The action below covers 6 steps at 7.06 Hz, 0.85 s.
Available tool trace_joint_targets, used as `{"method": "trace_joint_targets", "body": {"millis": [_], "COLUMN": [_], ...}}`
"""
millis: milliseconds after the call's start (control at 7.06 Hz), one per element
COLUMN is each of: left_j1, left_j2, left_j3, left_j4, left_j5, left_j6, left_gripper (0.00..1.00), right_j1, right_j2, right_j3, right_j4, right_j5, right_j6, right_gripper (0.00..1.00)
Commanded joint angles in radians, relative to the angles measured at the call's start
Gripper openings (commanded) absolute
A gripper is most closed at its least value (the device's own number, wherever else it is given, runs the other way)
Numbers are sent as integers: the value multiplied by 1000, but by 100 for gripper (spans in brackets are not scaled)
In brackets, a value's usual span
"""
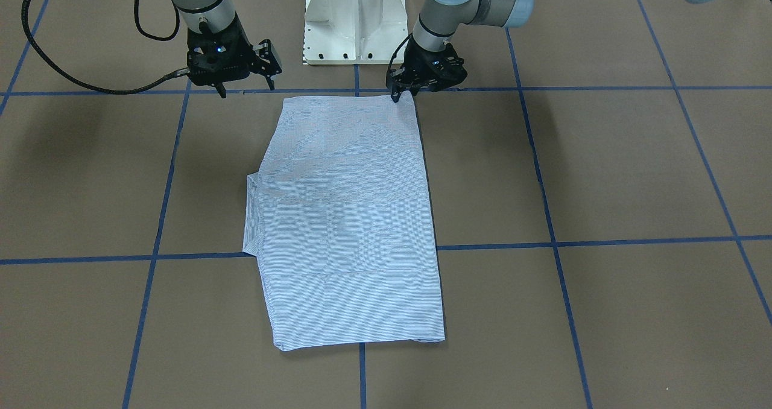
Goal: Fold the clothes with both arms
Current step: 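Pinch the near shirt edge with the left and right grippers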
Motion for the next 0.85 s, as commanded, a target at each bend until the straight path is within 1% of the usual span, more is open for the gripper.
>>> {"method": "trace_joint_targets", "body": {"millis": [0, 142, 283, 425, 567, 709], "left_j1": [1, -1, -2, -2, -4, -7], "left_j2": [-4, -4, -4, -4, -4, -4], "left_j3": [10, 11, 11, 11, 10, 5], "left_j4": [0, 0, 0, 0, 0, 0], "left_j5": [12, 12, 12, 12, 15, 17], "left_j6": [0, 0, 0, -1, 0, 0], "left_gripper": [59, 59, 56, 37, 4, 0], "right_j1": [0, 0, 0, 0, 0, 0], "right_j2": [0, 0, 0, 0, 0, 0], "right_j3": [0, 0, 0, 0, 0, 0], "right_j4": [-2, 0, 0, 0, -2, 0], "right_j5": [0, 0, 0, 0, 2, 0], "right_j6": [-1, -1, -1, -1, -1, -1], "right_gripper": [100, 100, 100, 100, 100, 100]}}
